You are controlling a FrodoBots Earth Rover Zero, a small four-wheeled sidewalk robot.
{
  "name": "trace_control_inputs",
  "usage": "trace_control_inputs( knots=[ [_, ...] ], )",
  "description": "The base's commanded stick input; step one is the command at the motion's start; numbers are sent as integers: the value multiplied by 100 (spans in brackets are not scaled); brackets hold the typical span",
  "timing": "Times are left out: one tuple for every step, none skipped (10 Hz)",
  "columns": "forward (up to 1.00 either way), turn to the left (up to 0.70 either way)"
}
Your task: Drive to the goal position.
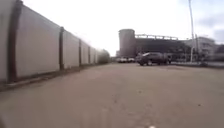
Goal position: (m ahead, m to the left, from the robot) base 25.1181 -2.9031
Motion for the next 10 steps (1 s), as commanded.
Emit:
trace_control_inputs(
  knots=[
    [70,1],
    [70,1],
    [70,1],
    [70,1],
    [70,1],
    [70,1],
    [70,1],
    [70,1],
    [70,1],
    [70,1]
  ],
)
